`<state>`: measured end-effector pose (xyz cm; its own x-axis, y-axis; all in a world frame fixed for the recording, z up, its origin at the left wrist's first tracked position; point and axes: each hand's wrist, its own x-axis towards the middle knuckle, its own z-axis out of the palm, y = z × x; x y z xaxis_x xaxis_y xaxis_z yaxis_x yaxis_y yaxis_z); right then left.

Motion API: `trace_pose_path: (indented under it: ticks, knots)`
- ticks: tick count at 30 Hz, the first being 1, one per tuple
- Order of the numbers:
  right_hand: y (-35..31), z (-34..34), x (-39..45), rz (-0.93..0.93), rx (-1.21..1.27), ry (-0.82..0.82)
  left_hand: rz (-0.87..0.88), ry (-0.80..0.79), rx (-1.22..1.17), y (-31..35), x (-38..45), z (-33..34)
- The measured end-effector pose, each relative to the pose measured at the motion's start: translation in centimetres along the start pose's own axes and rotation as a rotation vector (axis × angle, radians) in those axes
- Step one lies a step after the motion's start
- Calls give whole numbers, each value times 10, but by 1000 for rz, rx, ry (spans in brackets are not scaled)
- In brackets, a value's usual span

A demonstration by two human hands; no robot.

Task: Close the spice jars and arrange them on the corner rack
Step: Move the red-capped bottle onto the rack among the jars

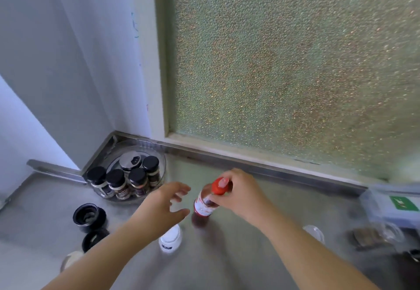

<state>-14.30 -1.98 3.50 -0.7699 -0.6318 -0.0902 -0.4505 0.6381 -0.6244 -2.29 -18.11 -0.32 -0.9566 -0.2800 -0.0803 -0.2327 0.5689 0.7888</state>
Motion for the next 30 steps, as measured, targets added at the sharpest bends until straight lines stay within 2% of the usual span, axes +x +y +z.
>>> trace_pose_path:
  ticks: [6, 12, 16, 20, 24, 26, 30]
  knots:
    - [14, -23, -45, 58, 82, -54, 18, -186, -75, 36, 6, 51]
    - [27, -46, -70, 44, 145, 4, 82, -206, -157, 66, -1, 74]
    - [34, -77, -82, -66, 149, -123, 153, -162, -121, 77, -5, 70]
    - [23, -105, -81, -252, -129, -170, 252, -104, 54, 89, -10, 57]
    - [9, -99, -83, -75, -63, -114, 364, 93, 197, 99, -16, 45]
    - [5, -98, -84, -11, -44, -108, 368, 131, 229, 104, -17, 40]
    - [-3, -116, -82, -171, -131, -163, 303, 125, 290, 112, -21, 30]
